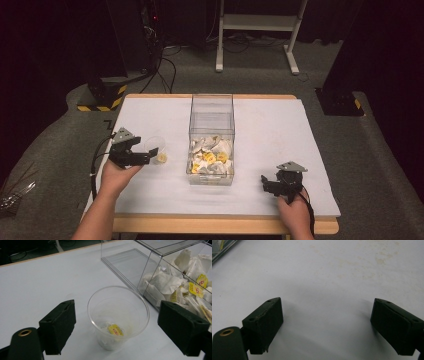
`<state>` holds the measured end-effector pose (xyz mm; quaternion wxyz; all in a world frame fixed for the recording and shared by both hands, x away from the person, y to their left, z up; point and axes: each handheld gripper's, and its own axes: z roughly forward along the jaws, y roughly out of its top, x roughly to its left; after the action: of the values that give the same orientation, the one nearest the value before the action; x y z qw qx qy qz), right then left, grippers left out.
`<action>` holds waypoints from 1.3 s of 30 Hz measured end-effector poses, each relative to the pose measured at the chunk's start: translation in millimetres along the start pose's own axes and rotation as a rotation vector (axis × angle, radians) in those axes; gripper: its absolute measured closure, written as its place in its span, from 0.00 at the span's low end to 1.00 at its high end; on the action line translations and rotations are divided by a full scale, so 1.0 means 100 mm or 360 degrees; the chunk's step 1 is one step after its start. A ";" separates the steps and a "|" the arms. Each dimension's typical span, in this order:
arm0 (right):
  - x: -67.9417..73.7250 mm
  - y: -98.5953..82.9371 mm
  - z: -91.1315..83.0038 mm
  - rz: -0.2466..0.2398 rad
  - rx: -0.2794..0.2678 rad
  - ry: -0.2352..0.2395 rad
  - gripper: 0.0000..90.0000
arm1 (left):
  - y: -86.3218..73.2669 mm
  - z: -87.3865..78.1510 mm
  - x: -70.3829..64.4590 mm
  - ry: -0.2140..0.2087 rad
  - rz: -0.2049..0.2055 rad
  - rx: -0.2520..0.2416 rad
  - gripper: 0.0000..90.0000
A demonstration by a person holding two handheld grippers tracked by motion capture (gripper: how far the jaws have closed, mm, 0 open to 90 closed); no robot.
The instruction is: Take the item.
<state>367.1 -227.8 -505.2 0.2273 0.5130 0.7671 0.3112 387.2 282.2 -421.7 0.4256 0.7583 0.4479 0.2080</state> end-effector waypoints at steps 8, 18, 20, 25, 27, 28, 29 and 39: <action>0.00 0.00 0.00 0.0002 0.0001 0.0003 0.12 | -0.21 -0.14 0.12 0.0032 -0.0046 -0.0007 0.15; 0.00 0.00 0.00 0.0003 0.0002 0.0003 0.12 | -0.55 -0.24 0.24 0.0054 -0.0092 0.0053 0.15; 0.00 0.00 0.00 0.0002 0.0000 0.0001 0.12 | -0.62 -0.23 0.23 0.0054 -0.0158 0.0034 0.15; 0.00 0.00 0.00 0.0003 0.0001 0.0002 0.12 | -0.80 -0.21 0.24 0.0055 -0.0086 0.0137 0.15; 0.00 0.00 0.00 0.0002 0.0000 0.0002 0.12 | -0.86 -0.19 0.23 0.0060 -0.0076 0.0159 0.15; 0.00 0.00 0.00 0.0002 0.0000 0.0002 0.12 | -0.89 -0.17 0.22 0.0063 -0.0072 0.0172 0.15; 0.00 0.00 0.00 0.0002 0.0001 0.0002 0.12 | -0.92 -0.16 0.21 0.0067 -0.0062 0.0190 0.15; 0.00 0.00 0.00 0.0002 0.0000 0.0001 0.12 | -1.05 -0.09 0.13 0.0103 -0.0027 0.0214 0.16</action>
<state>367.1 -227.9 -505.2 0.2267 0.5134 0.7668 0.3115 335.2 322.4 -504.8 0.3608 0.7742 0.4809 0.1982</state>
